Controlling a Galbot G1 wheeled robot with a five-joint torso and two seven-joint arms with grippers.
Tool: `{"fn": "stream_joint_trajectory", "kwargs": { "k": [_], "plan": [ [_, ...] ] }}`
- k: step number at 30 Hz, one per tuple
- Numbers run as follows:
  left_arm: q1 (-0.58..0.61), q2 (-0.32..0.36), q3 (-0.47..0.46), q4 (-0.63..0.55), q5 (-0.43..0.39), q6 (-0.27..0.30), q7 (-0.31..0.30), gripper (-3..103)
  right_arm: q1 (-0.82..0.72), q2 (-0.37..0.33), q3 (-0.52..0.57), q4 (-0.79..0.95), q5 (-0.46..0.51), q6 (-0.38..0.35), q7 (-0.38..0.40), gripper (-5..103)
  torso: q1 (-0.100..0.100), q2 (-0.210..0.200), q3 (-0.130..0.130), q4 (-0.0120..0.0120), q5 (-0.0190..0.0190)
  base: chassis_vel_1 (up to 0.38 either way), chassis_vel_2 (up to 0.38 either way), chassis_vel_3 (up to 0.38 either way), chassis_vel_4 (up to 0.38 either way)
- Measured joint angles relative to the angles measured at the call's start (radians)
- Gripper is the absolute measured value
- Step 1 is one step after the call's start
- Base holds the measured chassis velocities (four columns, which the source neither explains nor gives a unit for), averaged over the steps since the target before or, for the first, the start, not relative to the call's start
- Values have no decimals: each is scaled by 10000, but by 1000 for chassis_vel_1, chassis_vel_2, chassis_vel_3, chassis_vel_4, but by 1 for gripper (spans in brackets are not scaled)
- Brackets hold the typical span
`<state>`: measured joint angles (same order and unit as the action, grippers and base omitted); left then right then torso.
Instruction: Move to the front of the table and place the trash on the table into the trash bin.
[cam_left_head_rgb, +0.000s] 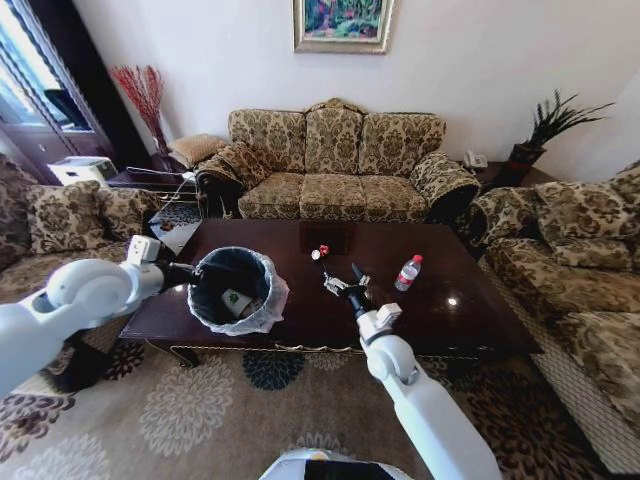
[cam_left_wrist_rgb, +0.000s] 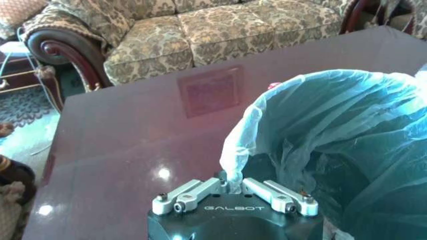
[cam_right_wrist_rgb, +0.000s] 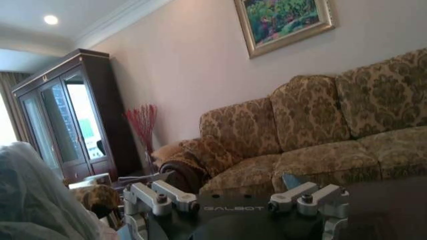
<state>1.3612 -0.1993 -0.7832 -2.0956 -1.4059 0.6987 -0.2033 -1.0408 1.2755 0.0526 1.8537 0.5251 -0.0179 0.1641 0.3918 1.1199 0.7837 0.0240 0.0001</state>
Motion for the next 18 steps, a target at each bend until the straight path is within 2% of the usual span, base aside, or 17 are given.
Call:
{"fn": "stream_joint_trajectory", "kwargs": {
  "k": [7,13,17,18],
  "plan": [
    [-3,-54,11,-83,30,-6,13,0,45,145,-66,-194,-30,156,-30,100,-4,2,-2,-1,-2,-103,80,92,-102],
    [-29,-31,12,-82,36,-41,48,0,120,270,-116,-528,-9,213,-15,100,2,1,1,-6,-3,-213,225,230,-230],
    [-52,-13,-7,-60,68,-88,76,0,422,618,-60,-1512,-30,219,-57,100,6,0,2,-1,0,-261,259,241,-261],
    [-58,25,-15,-72,72,-98,81,0,662,902,50,-2166,-378,216,-168,100,13,-2,4,-5,0,-181,178,113,-146]
  ]
}}
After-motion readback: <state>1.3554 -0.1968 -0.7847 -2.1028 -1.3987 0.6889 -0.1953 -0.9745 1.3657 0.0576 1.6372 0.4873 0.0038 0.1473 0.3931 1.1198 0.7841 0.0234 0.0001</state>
